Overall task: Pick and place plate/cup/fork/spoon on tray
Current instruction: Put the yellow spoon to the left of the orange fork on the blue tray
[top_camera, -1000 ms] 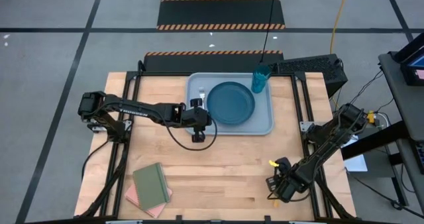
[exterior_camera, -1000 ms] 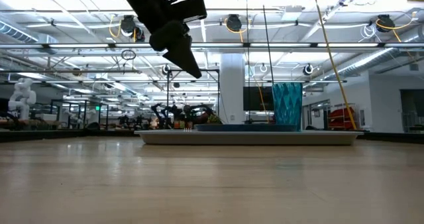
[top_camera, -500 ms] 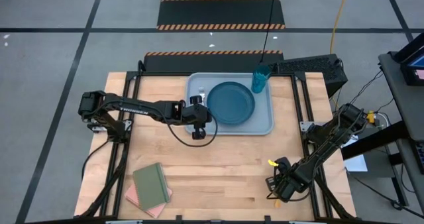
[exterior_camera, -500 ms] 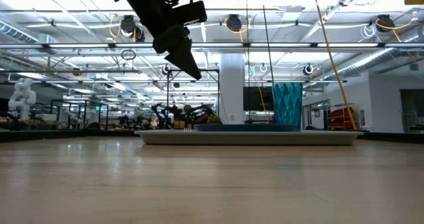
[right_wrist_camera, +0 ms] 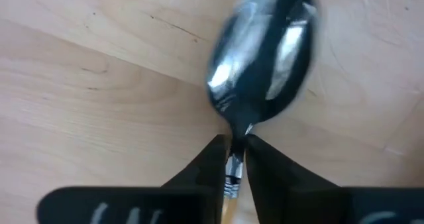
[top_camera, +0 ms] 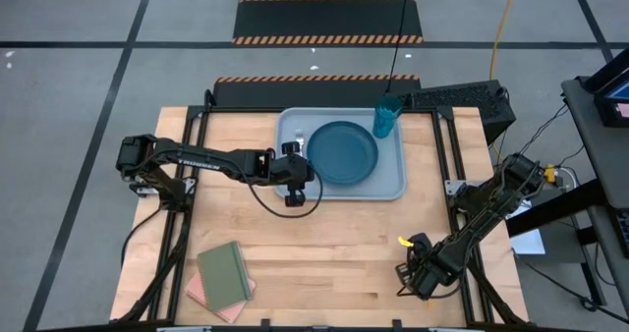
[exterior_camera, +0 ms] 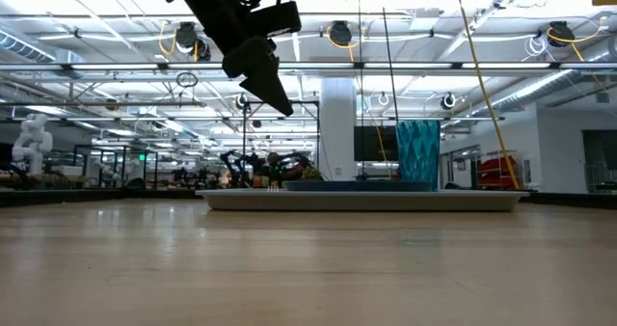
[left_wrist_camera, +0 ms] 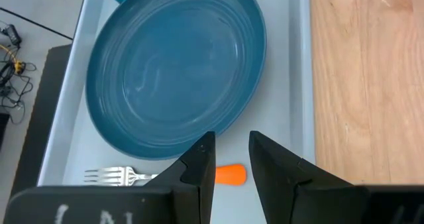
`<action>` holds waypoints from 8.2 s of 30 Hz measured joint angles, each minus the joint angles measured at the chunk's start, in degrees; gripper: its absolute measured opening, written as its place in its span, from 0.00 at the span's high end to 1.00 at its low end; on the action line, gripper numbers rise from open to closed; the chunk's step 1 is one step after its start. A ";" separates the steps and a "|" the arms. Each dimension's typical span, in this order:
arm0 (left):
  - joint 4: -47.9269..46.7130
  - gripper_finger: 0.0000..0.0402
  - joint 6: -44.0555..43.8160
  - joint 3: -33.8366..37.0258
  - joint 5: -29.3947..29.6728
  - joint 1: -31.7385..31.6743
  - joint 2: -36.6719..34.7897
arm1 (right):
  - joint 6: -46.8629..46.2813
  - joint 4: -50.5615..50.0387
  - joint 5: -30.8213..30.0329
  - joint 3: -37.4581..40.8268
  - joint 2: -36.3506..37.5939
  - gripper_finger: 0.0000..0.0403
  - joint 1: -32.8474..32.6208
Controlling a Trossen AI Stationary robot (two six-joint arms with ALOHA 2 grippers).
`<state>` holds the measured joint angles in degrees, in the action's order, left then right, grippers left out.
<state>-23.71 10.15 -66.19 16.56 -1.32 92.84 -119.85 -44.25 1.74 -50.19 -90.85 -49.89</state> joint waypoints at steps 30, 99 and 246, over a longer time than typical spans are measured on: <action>-0.44 0.76 -0.46 0.00 0.02 0.00 0.00 | 25.76 1.40 -30.64 0.11 1.49 0.99 12.13; 57.12 0.42 -28.26 10.14 7.37 28.15 14.05 | 105.83 78.91 -37.38 0.02 1.57 1.00 21.29; 64.71 0.60 -11.76 8.33 16.55 14.13 14.64 | 98.30 94.04 -64.75 9.22 7.15 0.94 24.76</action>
<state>41.01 -1.61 -57.86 33.10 12.81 107.48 -21.55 49.79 -63.01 -40.97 -83.70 -25.12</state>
